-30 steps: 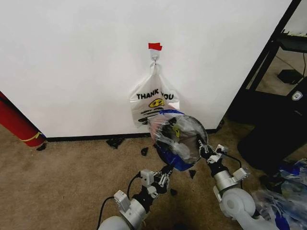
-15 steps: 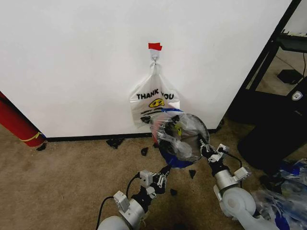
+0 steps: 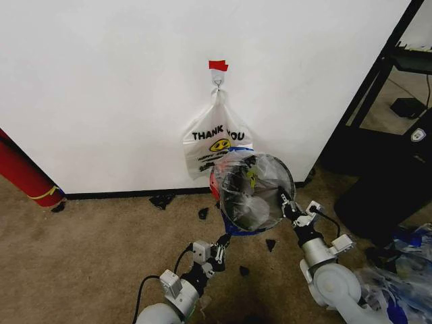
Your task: Pick up the garbage bag from the wall and place it over the trash bin.
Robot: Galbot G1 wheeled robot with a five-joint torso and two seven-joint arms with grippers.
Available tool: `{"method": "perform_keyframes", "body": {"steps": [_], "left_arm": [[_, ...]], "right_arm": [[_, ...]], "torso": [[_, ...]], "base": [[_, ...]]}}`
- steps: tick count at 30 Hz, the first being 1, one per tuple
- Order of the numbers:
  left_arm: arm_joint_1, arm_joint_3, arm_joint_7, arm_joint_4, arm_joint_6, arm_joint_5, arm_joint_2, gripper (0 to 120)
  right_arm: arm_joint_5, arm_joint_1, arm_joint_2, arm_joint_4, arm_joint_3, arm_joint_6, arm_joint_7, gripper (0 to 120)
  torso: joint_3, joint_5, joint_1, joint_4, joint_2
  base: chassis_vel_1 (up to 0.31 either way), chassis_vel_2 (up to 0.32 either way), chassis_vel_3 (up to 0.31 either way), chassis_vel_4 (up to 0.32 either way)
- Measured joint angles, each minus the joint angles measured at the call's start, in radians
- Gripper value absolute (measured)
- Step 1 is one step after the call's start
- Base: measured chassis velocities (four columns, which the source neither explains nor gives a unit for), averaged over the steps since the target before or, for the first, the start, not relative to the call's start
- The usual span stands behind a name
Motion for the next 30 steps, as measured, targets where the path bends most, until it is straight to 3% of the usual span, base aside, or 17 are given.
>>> {"method": "perform_keyframes", "body": {"steps": [11, 20, 25, 27, 30], "left_arm": [[-0.111, -0.022, -0.033, 0.185, 0.0, 0.052, -0.041, 0], [-0.101, -0.031, -0.006, 0.207, -0.009, 0.059, -0.034, 0], [-0.07, -0.054, 0.007, 0.24, -0.019, 0.162, -0.004, 21], [-0.067, -0.056, 0.007, 0.245, -0.021, 0.172, -0.001, 22], [-0.05, -0.072, 0.009, 0.263, -0.029, 0.217, 0.025, 38]], "right_arm": [[-0.01, -0.029, 0.003, 0.024, -0.011, -0.019, -0.004, 0], [-0.03, -0.037, 0.009, 0.025, -0.029, -0.02, -0.006, 0], [-0.028, -0.032, 0.014, 0.023, -0.029, -0.018, -0.001, 0], [-0.028, -0.031, 0.014, 0.022, -0.029, -0.018, 0.0, 0], [-0.027, -0.023, 0.018, 0.012, -0.03, -0.015, 0.009, 0]], "torso": [[0.0, 0.0, 0.0, -0.0001, 0.0], [0.0, 0.0, 0.0, -0.0001, 0.0], [0.0, -0.0004, 0.0, 0.0002, 0.0], [0.0, -0.0005, 0.0, 0.0001, 0.0], [0.0, -0.0002, 0.0, 0.0, 0.0]], "base": [[0.0, 0.0, 0.0, 0.0], [0.0, 0.0, 0.0, 0.0], [0.0, 0.0, 0.0, 0.0], [0.0, 0.0, 0.0, 0.0], [0.0, 0.0, 0.0, 0.0]]}}
